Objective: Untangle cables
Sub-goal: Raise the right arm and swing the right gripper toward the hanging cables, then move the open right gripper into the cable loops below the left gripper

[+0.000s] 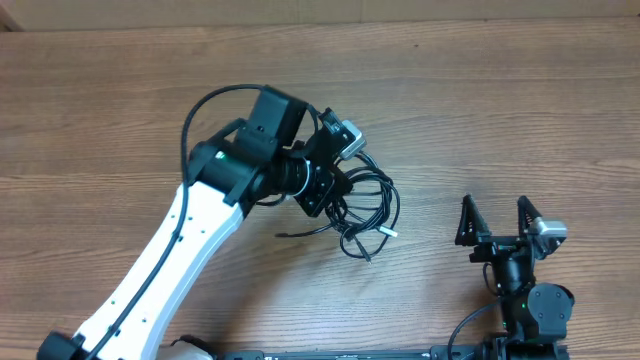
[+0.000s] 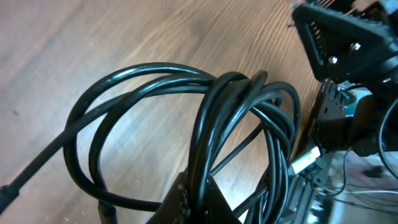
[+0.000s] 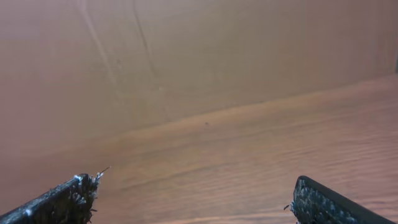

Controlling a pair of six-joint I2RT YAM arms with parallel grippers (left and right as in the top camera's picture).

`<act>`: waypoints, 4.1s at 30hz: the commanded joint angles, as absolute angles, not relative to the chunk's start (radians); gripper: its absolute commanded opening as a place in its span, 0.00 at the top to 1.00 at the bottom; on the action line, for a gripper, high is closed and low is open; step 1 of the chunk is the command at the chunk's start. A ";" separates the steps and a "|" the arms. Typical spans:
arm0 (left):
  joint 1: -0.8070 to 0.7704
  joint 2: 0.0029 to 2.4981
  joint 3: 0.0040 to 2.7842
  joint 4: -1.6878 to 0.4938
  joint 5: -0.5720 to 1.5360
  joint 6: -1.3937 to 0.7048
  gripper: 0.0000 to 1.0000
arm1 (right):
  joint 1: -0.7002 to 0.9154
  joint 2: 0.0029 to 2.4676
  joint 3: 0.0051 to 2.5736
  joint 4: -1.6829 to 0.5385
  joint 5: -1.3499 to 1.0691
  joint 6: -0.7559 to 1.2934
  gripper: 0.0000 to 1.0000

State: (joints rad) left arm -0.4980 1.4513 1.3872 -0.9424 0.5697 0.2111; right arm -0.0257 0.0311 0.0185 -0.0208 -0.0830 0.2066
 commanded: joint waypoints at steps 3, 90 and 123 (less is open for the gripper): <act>-0.505 1.392 1.419 -0.894 0.595 0.274 0.96 | -0.029 0.031 0.112 -0.015 -0.245 0.336 0.00; -0.558 1.296 1.419 -0.153 0.496 -0.823 0.96 | -0.027 0.822 1.040 -0.350 -0.943 0.942 0.78; -0.325 1.293 1.419 -0.106 0.910 -0.456 0.96 | -0.028 0.849 1.040 -0.706 -0.919 0.672 0.96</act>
State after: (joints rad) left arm -0.3309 1.3071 1.3888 -0.1108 0.7708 -0.5343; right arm -0.0254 0.8520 1.0336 -0.7082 -0.9268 0.6933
